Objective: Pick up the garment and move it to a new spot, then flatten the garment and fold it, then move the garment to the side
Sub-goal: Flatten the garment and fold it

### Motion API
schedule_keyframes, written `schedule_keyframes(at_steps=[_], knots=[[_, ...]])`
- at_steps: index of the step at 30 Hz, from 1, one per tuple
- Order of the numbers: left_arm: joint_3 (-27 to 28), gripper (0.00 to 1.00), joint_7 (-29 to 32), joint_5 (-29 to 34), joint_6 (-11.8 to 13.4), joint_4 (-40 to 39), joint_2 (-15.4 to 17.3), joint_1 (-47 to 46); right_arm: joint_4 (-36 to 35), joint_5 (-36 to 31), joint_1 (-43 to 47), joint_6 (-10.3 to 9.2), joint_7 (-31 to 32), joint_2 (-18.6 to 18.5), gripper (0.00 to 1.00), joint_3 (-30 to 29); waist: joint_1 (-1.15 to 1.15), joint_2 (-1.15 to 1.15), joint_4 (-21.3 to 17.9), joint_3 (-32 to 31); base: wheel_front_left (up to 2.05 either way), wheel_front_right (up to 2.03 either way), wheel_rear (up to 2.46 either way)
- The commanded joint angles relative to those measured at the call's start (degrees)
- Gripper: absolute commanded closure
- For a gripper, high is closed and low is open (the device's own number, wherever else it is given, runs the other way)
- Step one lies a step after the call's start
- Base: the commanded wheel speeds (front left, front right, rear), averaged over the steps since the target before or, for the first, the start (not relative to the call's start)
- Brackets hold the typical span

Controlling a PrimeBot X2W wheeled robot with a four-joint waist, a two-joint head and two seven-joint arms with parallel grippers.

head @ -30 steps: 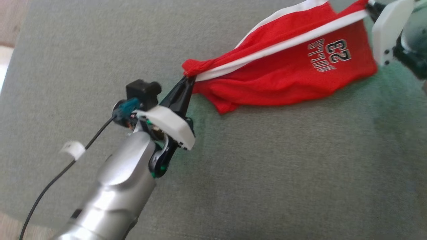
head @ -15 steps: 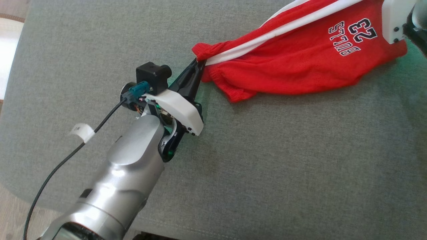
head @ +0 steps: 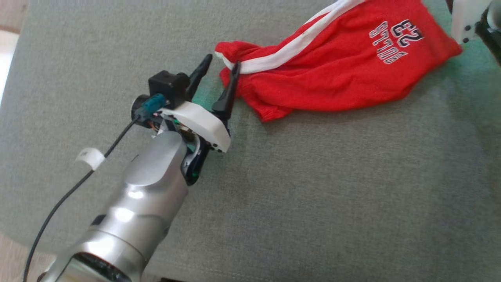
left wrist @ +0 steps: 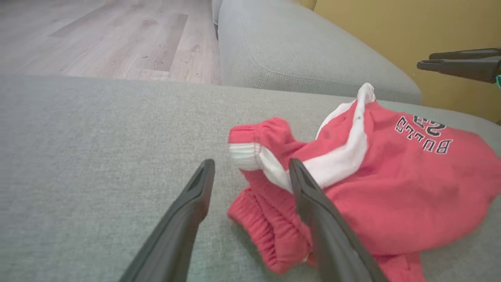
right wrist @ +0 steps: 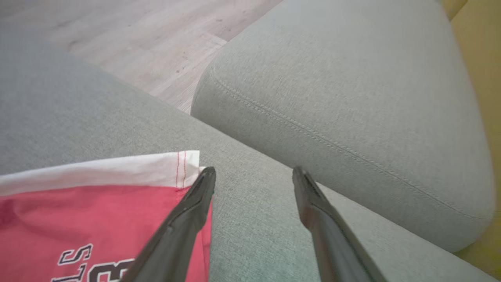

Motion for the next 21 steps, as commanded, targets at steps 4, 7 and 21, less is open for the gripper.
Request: schedule_keyframes(at_steps=[4, 7, 21], knots=[[3.62, 0.00, -1.99, -0.17, 1.59, -0.94, 3.51, -1.73, -0.85, 2.88, 1.36, -0.12, -6.23, 1.26, 0.00, -1.01, 0.00, 0.00, -2.64, -3.72, 0.00, 0.00, 0.00], [5.21, 0.00, -2.58, 0.12, 2.75, -2.27, 4.96, -0.64, -1.80, 5.12, 3.70, -0.12, -11.16, 1.76, 0.00, -1.94, 0.00, 0.00, -4.15, -6.21, 0.00, 0.00, 0.00], [14.04, 0.00, -2.85, 8.99, 8.87, -23.67, 11.47, 16.92, -8.49, 6.84, 18.88, -0.12, -23.17, 3.84, 0.00, -9.26, 0.00, 0.00, -11.10, -16.71, 0.00, 0.00, 0.00]])
